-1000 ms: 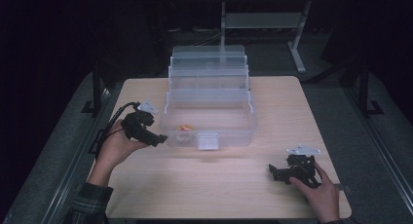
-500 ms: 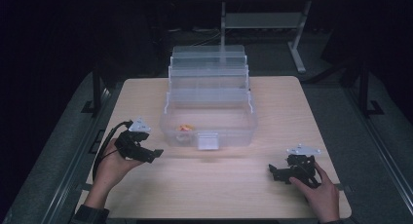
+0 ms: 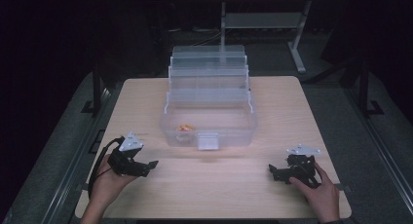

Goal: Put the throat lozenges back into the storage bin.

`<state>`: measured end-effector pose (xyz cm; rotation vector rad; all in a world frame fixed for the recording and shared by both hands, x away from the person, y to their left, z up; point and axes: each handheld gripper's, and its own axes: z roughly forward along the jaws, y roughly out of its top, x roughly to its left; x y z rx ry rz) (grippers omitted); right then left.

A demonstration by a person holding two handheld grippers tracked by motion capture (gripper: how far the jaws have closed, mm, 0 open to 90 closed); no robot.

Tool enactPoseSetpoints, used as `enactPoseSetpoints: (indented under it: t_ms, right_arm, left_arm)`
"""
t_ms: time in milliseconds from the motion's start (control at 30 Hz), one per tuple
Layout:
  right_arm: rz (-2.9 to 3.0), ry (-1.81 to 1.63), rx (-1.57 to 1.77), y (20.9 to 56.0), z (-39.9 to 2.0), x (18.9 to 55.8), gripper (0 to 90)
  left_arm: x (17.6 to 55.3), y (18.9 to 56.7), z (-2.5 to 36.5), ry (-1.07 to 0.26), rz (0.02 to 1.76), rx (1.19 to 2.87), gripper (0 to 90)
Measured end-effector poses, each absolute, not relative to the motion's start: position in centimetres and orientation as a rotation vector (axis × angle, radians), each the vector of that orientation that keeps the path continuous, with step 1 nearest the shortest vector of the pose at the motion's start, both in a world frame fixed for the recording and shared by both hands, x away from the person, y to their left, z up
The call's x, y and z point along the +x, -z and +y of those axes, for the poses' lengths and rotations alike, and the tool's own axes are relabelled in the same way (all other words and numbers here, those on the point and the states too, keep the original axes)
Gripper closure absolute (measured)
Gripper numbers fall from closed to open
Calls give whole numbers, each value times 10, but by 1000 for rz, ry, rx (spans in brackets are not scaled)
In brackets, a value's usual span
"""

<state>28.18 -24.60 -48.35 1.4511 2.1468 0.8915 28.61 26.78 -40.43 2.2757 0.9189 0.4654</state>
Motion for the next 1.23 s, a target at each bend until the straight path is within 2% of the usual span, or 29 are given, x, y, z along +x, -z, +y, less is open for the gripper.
enactPoseSetpoints:
  t_ms: [767,1233]
  right_arm:
    - [2146,-892,1453,483,-246,282,0]
    - [2148,-890,1453,483,-246,282,0]
  left_arm:
    - [252,459,293,-483,1029,2246,163]
    - [251,467,297,-460,1051,2225,126]
